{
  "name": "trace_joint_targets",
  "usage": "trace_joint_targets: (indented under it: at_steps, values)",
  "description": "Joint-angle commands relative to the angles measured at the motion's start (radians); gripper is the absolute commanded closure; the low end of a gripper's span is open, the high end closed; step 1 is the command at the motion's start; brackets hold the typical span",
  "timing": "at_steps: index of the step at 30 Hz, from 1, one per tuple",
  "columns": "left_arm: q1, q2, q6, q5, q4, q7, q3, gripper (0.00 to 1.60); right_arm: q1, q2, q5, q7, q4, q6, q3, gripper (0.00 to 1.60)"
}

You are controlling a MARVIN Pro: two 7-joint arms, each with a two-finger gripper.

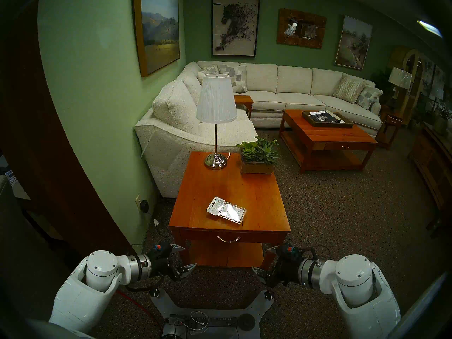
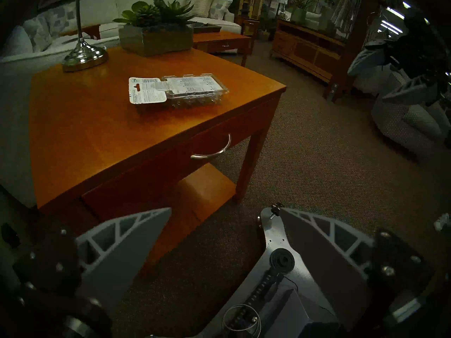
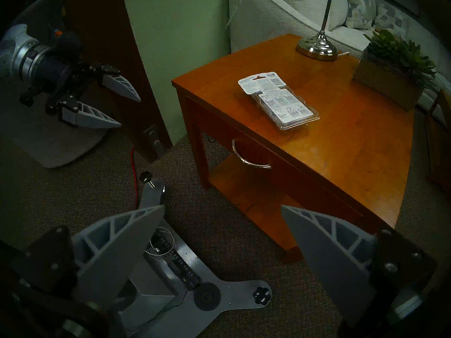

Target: Open the drawer, take out the contents and close the drawer

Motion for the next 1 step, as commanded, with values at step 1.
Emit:
trace_joint_targets:
  at_steps: [1]
  values:
    - [0.091,0.013,-0.020,-0.042,-0.113,-0.024,-0.042,0.00,0.011,0.000,0.003,0.001,-0.029,-0.005,0.002,0.00]
